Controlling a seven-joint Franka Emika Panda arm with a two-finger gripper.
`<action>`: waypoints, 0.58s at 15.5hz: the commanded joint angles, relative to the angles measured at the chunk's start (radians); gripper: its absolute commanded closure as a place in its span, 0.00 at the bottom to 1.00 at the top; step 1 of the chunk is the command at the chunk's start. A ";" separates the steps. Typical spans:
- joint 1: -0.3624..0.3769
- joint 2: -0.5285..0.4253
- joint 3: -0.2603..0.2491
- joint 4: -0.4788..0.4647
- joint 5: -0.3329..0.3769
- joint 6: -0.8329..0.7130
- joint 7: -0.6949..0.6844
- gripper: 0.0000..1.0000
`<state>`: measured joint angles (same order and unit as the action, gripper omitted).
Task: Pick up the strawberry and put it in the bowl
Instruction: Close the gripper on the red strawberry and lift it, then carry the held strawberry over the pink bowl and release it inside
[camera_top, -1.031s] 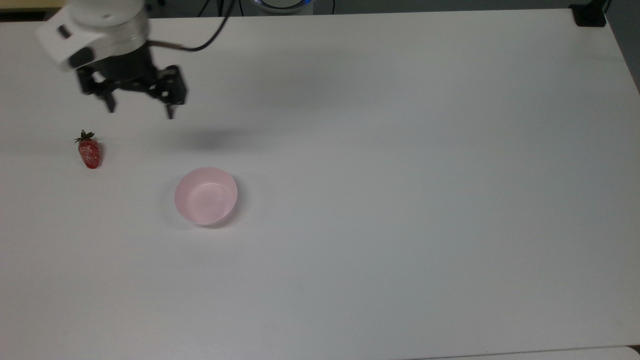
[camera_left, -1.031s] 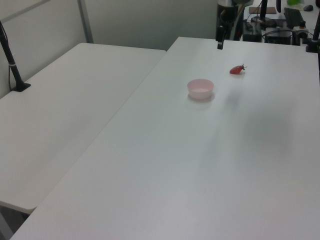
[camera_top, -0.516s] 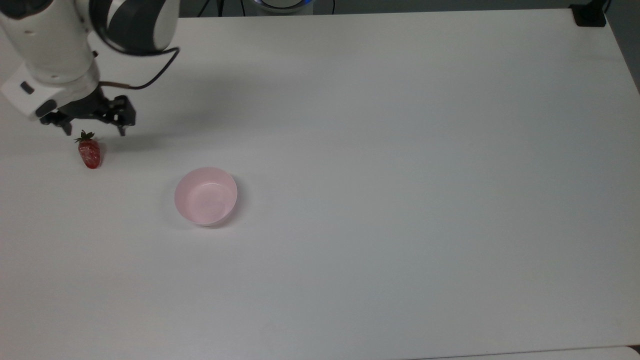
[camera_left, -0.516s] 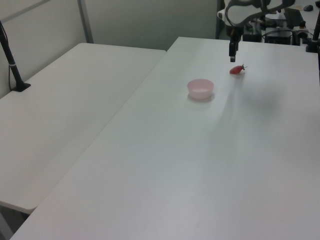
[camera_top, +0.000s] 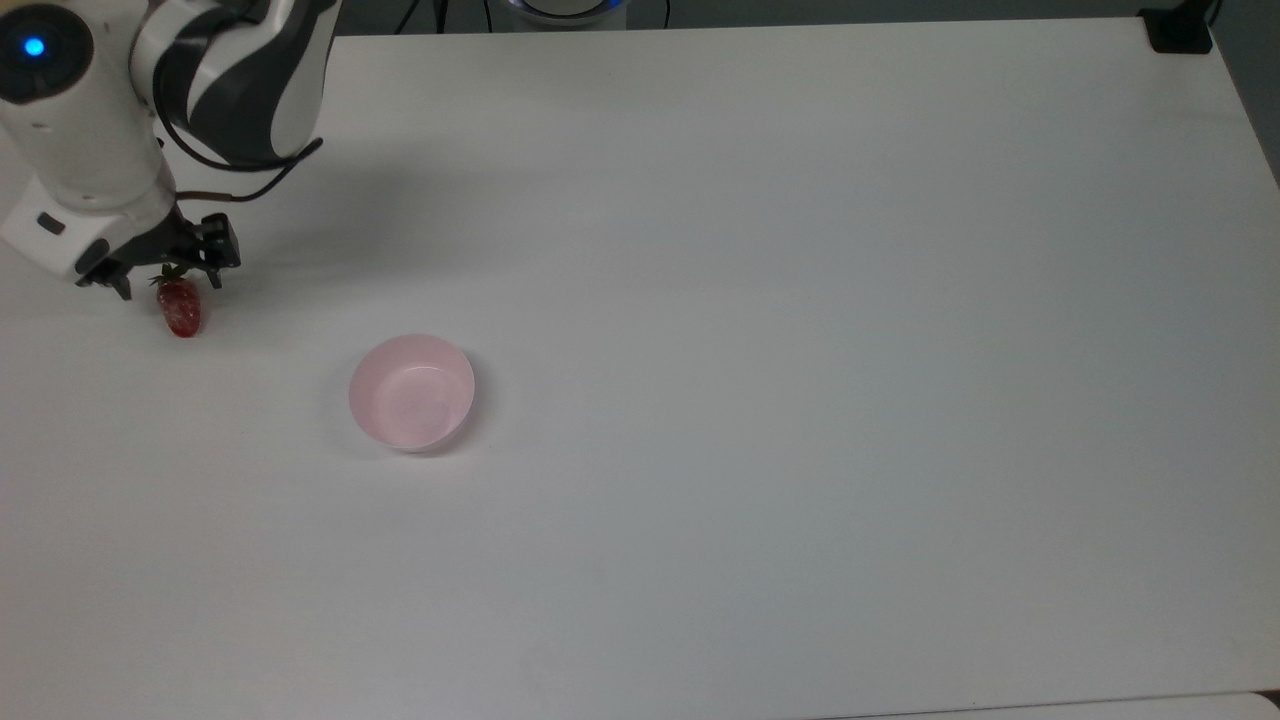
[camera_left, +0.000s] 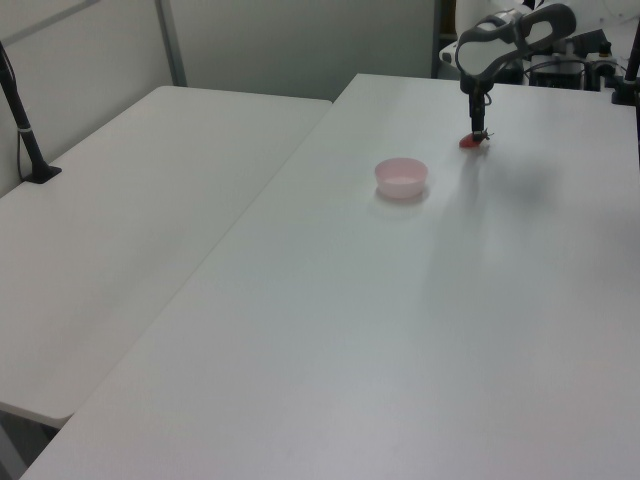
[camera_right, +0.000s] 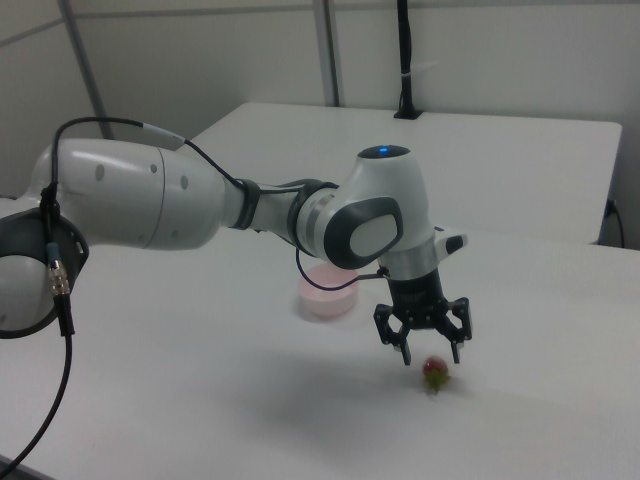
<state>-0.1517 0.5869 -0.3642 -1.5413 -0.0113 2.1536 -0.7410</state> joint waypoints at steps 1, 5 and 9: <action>0.011 0.022 -0.007 -0.014 0.016 0.040 -0.032 0.29; 0.011 0.037 -0.004 -0.016 0.017 0.066 -0.035 0.59; 0.009 0.031 -0.004 -0.025 0.016 0.066 -0.051 0.73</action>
<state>-0.1480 0.6312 -0.3625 -1.5396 -0.0113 2.1951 -0.7527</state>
